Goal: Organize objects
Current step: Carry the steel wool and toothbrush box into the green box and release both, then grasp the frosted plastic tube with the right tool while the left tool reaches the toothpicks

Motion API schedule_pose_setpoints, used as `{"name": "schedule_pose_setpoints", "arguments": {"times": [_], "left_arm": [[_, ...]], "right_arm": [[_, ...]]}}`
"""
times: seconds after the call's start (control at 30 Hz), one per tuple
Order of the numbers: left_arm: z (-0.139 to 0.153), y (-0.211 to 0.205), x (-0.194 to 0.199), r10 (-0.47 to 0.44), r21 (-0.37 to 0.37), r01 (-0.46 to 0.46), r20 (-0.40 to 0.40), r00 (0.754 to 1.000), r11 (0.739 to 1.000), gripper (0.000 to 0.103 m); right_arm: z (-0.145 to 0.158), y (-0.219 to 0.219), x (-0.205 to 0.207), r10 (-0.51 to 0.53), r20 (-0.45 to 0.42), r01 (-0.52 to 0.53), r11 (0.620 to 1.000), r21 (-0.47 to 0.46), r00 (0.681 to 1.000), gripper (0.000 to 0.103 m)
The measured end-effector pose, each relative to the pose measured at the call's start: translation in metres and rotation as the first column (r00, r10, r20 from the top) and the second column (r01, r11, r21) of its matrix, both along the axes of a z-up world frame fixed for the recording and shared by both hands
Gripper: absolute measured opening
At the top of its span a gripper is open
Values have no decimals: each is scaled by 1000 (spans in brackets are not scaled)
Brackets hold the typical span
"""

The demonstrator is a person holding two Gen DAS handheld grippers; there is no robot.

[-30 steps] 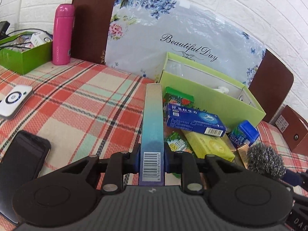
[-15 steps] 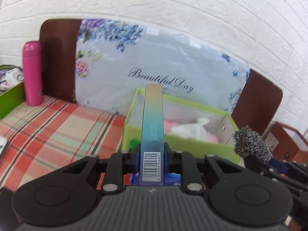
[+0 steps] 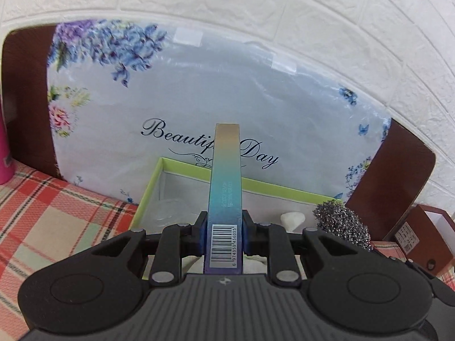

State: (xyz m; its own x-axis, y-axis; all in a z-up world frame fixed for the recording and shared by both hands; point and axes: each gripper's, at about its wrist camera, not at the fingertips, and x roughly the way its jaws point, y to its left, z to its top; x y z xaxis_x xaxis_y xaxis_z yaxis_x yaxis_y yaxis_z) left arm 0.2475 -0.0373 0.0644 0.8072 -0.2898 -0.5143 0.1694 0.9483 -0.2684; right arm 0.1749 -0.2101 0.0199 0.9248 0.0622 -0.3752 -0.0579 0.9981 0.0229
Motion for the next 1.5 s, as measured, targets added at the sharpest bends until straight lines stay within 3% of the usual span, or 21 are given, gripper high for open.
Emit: {"name": "schedule_pose_setpoints", "arguments": {"times": [0.03, 0.07, 0.1, 0.13, 0.27, 0.4, 0.6, 0.9, 1.07, 1.2, 1.5], "left_arm": [[-5, -2, 4, 10, 4, -10, 8, 1000, 1000, 33], [-8, -3, 7, 19, 17, -19, 11, 1000, 1000, 60], [-11, -4, 7, 28, 37, -29, 14, 999, 999, 74], [-14, -4, 5, 32, 47, -34, 30, 999, 998, 81], [-15, -2, -2, 45, 94, -48, 35, 998, 994, 82], [-8, -1, -12, 79, 127, -81, 15, 997, 989, 82], [11, -2, -41, 87, 140, -94, 50, 995, 986, 81], [28, 0, -100, 82, 151, -94, 82, 993, 984, 82], [12, 17, -141, 91, 93, -94, 42, 995, 991, 82], [-9, 28, -165, 108, 71, -107, -10, 994, 992, 82], [-61, 25, -200, 46, 92, -33, -141, 989, 995, 82]], "right_arm": [[-3, -1, 7, -5, 5, 5, 1000, -1, 1000, 42], [-7, -1, 12, -5, 10, 5, 1000, 1, 1000, 55], [-12, -2, 17, 1, 5, -1, 1000, 2, 1000, 67], [-16, -2, 20, -4, -6, 4, 1000, -1, 1000, 86], [-26, -2, 9, -25, 30, 26, 999, -20, 999, 102], [-27, -1, -4, -8, 12, 8, 999, -33, 1000, 103], [-13, -6, -30, -29, 20, 29, 1000, 3, 999, 103], [22, -6, -94, -29, 95, 22, 997, 72, 995, 103], [28, -22, -135, -26, 93, 13, 990, 138, 995, 103], [19, -31, -169, -23, 72, 13, 991, 133, 997, 103], [-35, -33, -215, 4, -99, 10, 991, 136, 995, 103]]}}
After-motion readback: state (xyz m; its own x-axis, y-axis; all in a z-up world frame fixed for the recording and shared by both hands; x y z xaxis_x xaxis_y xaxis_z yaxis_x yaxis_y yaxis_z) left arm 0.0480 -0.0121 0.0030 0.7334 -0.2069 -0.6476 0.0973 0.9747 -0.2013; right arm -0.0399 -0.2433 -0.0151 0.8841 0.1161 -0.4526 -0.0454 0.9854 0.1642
